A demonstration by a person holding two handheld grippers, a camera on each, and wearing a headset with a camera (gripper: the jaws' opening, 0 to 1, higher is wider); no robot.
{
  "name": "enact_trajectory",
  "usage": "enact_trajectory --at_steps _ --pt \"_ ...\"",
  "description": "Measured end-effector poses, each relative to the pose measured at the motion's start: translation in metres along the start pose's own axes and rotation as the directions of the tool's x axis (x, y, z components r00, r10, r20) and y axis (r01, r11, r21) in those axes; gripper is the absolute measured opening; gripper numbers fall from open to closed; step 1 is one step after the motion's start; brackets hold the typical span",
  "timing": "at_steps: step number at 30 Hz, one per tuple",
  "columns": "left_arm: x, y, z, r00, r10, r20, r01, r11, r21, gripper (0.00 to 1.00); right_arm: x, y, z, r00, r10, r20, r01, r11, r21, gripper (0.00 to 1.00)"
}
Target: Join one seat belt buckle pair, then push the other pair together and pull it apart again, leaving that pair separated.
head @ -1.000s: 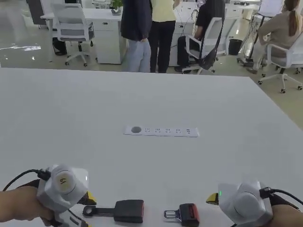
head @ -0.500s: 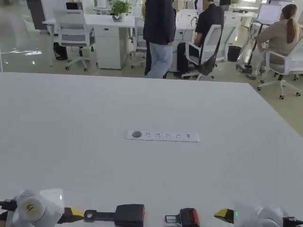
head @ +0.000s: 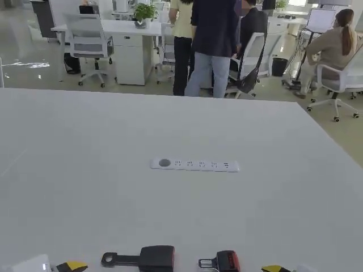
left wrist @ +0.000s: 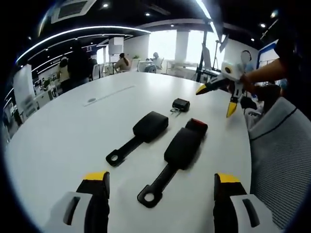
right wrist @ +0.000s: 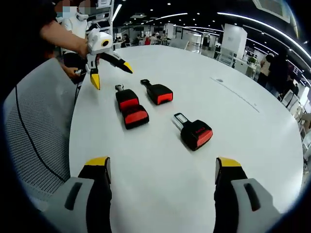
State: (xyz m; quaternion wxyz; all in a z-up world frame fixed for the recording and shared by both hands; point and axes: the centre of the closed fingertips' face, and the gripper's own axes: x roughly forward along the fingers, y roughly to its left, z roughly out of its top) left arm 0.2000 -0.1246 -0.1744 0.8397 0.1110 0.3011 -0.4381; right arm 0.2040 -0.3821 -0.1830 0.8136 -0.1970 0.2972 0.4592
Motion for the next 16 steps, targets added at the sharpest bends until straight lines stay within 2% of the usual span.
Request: enact_trajectory --at_steps 1,2,4,8,10,11,12,13,14,16 --pt "0.001 -0.002 0.002 0.9998 0.000 0.018 0.000 1.000 -0.013 0.93 -0.001 0.003 0.002 1.0000 -0.003 0.005 0.003 1.000 0.008 0.89" --pt "0.001 -0.005 0.007 0.9982 0.003 0.059 -0.001 0.999 -0.039 0.96 -0.002 0.005 0.003 0.9998 -0.009 0.020 0.008 1.000 0.021 0.90" --pt "0.001 -0.007 0.011 0.9940 0.014 0.109 -0.008 0.998 -0.057 1.00 -0.001 0.006 0.004 0.9990 -0.018 0.042 0.017 0.999 0.028 0.94" --pt "-0.001 -0.006 0.003 0.9917 0.027 0.126 -0.023 0.999 -0.038 1.00 -0.001 0.011 0.015 0.9906 -0.045 0.129 0.037 0.998 0.056 0.99" --pt "-0.002 -0.003 0.002 0.9867 0.039 0.158 -0.028 0.997 -0.071 1.00 0.000 0.011 0.019 0.9838 -0.061 0.169 0.050 0.996 0.067 0.99" --pt "-0.004 -0.003 0.008 0.9789 0.058 0.196 -0.041 0.995 -0.092 1.00 0.000 0.012 0.018 0.9826 -0.060 0.176 0.047 0.996 0.078 0.99" --pt "-0.005 -0.004 0.012 0.9769 0.069 0.202 -0.052 0.994 -0.092 1.00 0.001 0.012 0.019 0.9795 -0.064 0.191 0.047 0.995 0.092 0.99" --pt "-0.007 0.001 0.011 0.9736 0.097 0.206 -0.079 0.992 -0.095 1.00 0.002 0.012 0.017 0.9763 -0.070 0.205 0.050 0.993 0.102 0.99" --pt "-0.007 0.003 0.009 0.9722 0.104 0.210 -0.084 0.991 -0.103 1.00 0.002 0.012 0.018 0.9733 -0.074 0.217 0.052 0.993 0.108 0.99" --pt "-0.007 0.002 0.013 0.9693 0.118 0.216 -0.095 0.989 -0.115 1.00 -0.001 0.010 0.026 0.9528 -0.108 0.284 0.084 0.992 0.096 1.00"
